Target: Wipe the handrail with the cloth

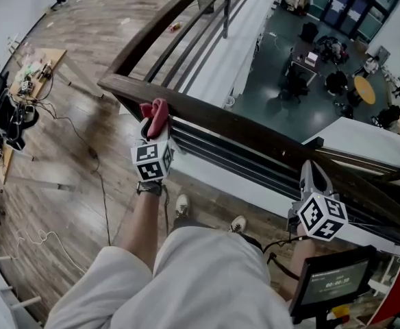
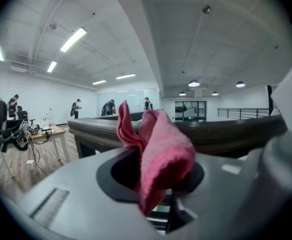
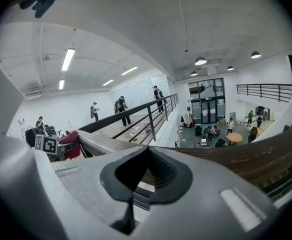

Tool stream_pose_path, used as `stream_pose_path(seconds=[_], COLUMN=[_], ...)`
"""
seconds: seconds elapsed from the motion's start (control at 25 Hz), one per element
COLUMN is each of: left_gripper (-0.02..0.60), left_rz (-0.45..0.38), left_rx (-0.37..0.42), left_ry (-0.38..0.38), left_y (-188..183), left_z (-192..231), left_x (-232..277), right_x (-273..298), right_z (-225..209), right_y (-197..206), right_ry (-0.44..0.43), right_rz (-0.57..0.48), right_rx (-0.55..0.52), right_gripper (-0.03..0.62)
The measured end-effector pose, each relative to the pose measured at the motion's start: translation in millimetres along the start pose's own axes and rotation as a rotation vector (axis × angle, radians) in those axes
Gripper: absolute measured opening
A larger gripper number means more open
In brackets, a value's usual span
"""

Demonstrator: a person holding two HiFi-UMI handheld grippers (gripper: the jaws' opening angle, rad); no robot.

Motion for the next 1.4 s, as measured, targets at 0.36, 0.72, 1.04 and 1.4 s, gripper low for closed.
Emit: stream_pose_path(seconds=[0.36,0.72,1.04,1.4], left_gripper=[0.124,0.124,0.124,0.124], left_rz=[0.01,0.07,0.071,0.102], left_rx=[0.028,0.043,0.039,0.054], left_ry=[0.017,0.067,0.096,0.15], left_y=[1,12,14,25], left_z=[-21,-38,-59,-87], left_x=[-3,-8,-12,-21], right_x=[7,12,16,16], right_z=[-1,6,7,6], right_y=[-4,0,4,8], right_ry=[-0.011,-0.036,-0.05,-0.068], right_rz=[0.006,0.022,0.027,0.027], right_rx=[-0.041,-0.056,-0.051,-0.04], right_gripper=[0.003,0.003,0.003,0.003])
Point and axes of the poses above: the fingertips, and each gripper's own axes: x forward along the fingers, z to its left, y out of its underside, the point moved 5 cm from there along -x, backward along the fingers, and after that the axes turned 11 degrees about -x, right-handed, at the moved point
